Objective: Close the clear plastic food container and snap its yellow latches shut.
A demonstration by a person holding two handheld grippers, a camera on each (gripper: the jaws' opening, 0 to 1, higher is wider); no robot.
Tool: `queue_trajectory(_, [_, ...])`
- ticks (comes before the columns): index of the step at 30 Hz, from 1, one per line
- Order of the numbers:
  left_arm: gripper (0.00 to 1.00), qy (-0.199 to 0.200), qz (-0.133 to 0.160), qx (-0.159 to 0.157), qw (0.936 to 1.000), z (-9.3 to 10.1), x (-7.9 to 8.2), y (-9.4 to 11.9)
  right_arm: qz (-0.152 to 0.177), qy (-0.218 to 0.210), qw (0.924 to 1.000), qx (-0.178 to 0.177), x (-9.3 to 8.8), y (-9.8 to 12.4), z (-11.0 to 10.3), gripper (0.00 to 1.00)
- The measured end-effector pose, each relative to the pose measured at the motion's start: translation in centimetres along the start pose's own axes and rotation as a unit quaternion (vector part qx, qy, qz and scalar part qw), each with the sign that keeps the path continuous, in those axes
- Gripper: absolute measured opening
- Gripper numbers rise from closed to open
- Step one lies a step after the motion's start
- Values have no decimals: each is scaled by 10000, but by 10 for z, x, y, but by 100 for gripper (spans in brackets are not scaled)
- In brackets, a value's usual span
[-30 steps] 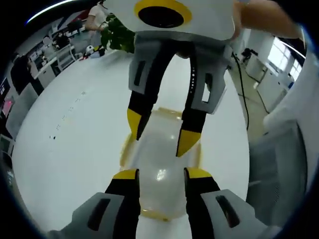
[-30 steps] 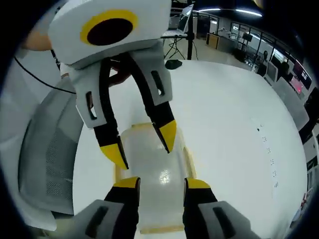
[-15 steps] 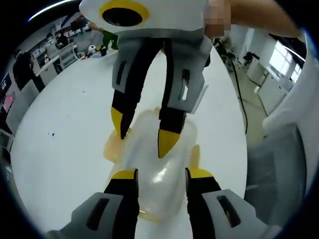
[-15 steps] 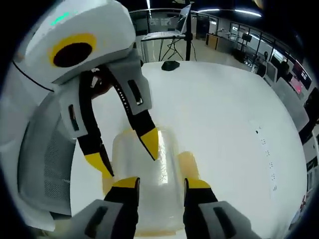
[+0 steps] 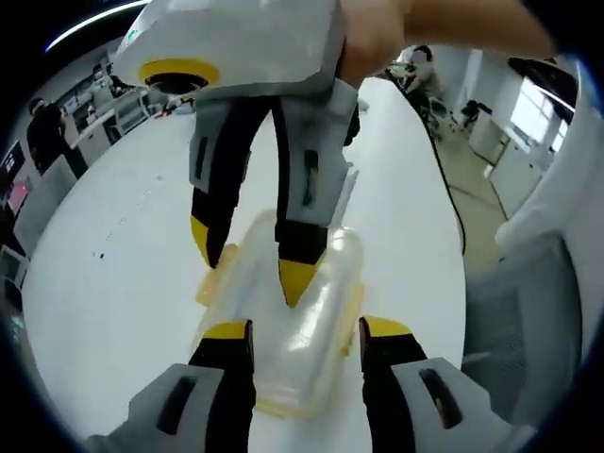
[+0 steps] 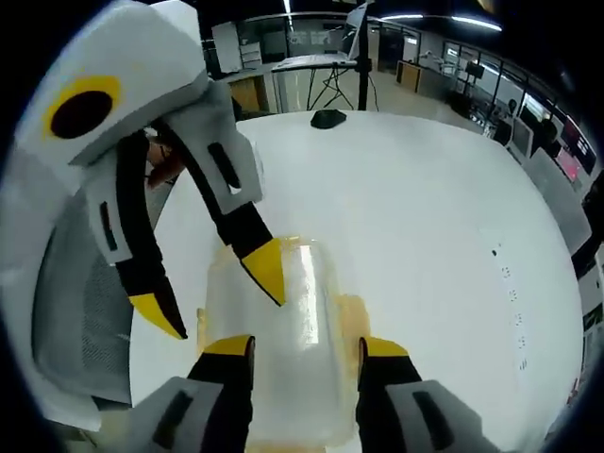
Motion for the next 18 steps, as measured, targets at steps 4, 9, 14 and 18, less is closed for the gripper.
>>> queue_trajectory(4, [46,-260,-78,152,9995,3,-3,-3,-65,63,9999,74,-1,-4,3,41])
queue_trajectory(9, [48,-674,-243,391,9967,6,-8,-10,10,-191,9995,268,-3,-6,8,42])
queue_trajectory(14, [49,-924,-223,549,9940,8,-6,-15,72,-451,9977,501,-7,-8,10,41])
queue_trajectory(18, [50,-1124,-243,671,9911,8,-6,-18,99,-413,9975,570,-6,-9,10,41])
Point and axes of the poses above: the point that each gripper's makers call its tool centre point, and the gripper's own axes: y roughly backward along the fingers, z roughly to its right, x roughly out of its top, the point moved 8 cm from there along y, roughly backward along the fingers, and after that the axes turned 13 degrees about y, right-handed, at the moved point
